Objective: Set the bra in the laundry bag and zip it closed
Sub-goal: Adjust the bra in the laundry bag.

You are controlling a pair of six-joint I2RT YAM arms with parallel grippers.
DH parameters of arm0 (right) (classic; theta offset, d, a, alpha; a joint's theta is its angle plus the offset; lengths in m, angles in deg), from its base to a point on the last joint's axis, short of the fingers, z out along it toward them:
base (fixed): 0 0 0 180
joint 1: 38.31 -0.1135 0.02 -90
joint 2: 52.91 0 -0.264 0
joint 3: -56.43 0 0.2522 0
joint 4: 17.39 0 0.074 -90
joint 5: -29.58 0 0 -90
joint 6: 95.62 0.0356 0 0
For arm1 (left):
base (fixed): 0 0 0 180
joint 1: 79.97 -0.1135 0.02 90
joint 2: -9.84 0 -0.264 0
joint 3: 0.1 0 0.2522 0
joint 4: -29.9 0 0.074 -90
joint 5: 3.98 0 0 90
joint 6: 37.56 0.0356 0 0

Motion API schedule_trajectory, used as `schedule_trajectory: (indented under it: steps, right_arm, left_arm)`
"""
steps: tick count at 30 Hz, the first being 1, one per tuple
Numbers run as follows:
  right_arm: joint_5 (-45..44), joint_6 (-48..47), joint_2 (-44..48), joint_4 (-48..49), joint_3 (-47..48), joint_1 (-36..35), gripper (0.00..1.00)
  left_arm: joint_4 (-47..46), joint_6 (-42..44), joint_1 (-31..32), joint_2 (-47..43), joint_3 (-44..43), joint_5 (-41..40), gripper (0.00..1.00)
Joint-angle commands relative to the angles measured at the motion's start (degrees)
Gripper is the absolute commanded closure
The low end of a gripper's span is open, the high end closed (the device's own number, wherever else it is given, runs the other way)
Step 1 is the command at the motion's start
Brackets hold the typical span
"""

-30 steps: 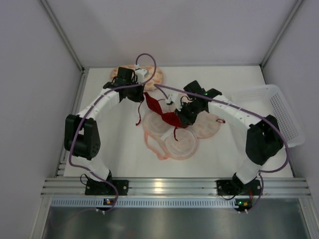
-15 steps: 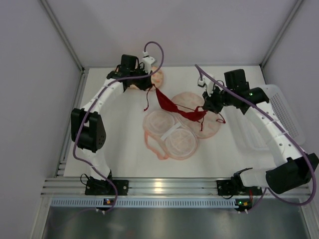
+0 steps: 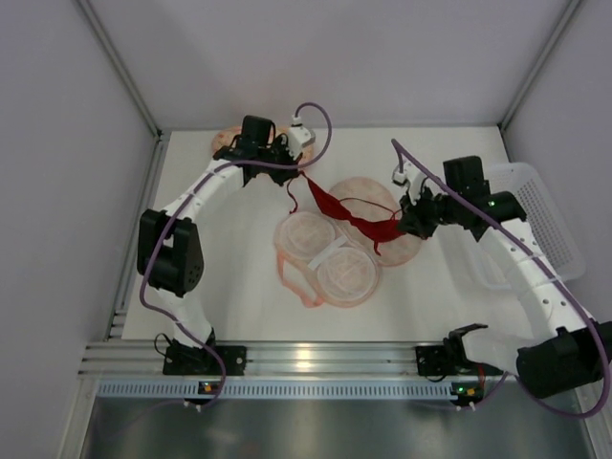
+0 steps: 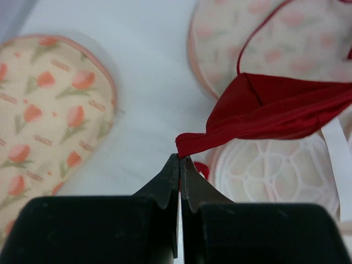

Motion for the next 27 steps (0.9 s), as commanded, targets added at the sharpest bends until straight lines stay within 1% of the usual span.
schedule_trajectory:
  steps: [1, 2, 3, 8, 13, 16, 20, 24, 27]
  right_arm:
    - [4.3, 3.5, 2.0, 2.6, -6.1, -2.6, 1.00]
    - [4.2, 4.1, 2.6, 3.6, -8.9, -4.9, 1.00]
    - [4.3, 5.4, 2.7, 5.3, -10.2, -6.0, 1.00]
    - [5.1, 9.6, 2.4, 11.5, -17.4, -13.2, 1.00]
    - [5.6, 11.5, -0.7, 15.9, -20.1, -15.3, 1.00]
    - [6.0, 11.5, -3.6, 17.6, -19.3, -17.0, 1.00]
    - [5.9, 11.4, -7.1, 17.2, -17.5, -19.1, 1.00]
    - [5.1, 11.2, -8.2, 17.7, -17.5, -19.6, 1.00]
    - [5.0, 11.6, -9.8, 17.8, -17.7, -19.8, 1.00]
  left_arm:
    - [-1.2, 7.8, -0.3, -7.3, 9.1, 1.9, 1.00]
    - [-1.2, 8.8, -0.2, -9.4, 11.2, 1.8, 1.00]
    - [-1.2, 10.2, -0.3, -10.3, 15.4, 1.5, 1.00]
    - [-1.2, 11.7, -0.4, -14.5, 23.4, -2.8, 1.00]
    - [-1.3, 11.2, -0.7, -14.8, 25.4, -5.2, 1.00]
    - [-1.2, 10.3, -0.9, -14.8, 24.9, -6.7, 1.00]
    - [-1.2, 10.0, -2.3, -16.2, 24.3, -7.3, 1.00]
    - [-1.1, 12.6, -3.6, -17.8, 27.2, -8.5, 1.00]
    - [-1.2, 11.9, -3.6, -16.6, 28.0, -7.8, 1.00]
